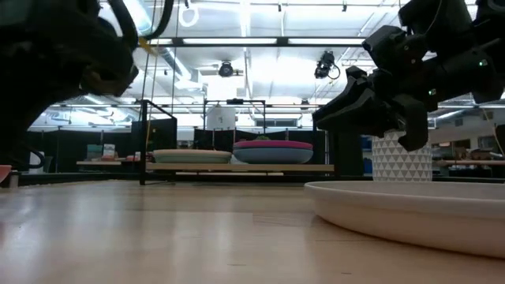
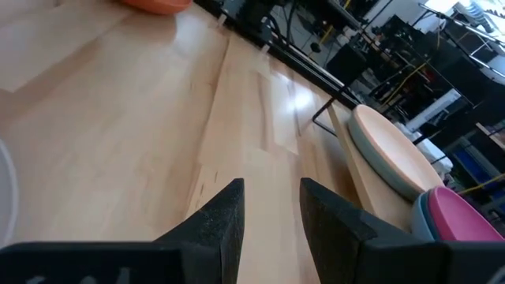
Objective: Place and stack plates onto a shelf
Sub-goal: Stack the orange plate on top the pink plate on the shelf
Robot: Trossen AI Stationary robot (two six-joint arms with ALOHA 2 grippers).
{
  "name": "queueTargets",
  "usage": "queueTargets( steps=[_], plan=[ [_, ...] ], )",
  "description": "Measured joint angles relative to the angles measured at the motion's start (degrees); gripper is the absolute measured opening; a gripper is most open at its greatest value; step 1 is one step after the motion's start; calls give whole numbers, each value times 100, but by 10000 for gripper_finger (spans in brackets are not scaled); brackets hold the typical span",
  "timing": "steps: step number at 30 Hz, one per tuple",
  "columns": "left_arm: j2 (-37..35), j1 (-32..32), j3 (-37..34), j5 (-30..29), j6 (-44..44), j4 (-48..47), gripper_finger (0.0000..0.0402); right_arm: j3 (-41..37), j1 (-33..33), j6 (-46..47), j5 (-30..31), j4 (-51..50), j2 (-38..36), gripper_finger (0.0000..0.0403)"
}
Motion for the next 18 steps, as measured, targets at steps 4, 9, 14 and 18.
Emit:
queueTargets(
  steps=[4, 9, 14, 18],
  plan=[
    [72, -83, -1, 122, -8, -5, 161, 1, -121, 0, -276, 38, -2, 130],
    [221, -221, -1, 251, 15, 16, 128, 1, -207, -2, -590, 79, -2, 130],
    [222, -265, -3, 228, 298, -151, 87, 1, -230, -49, -721, 85, -2, 130],
    [222, -264, -3, 239, 557, -143, 31, 1, -231, -66, -723, 83, -2, 130]
  ],
)
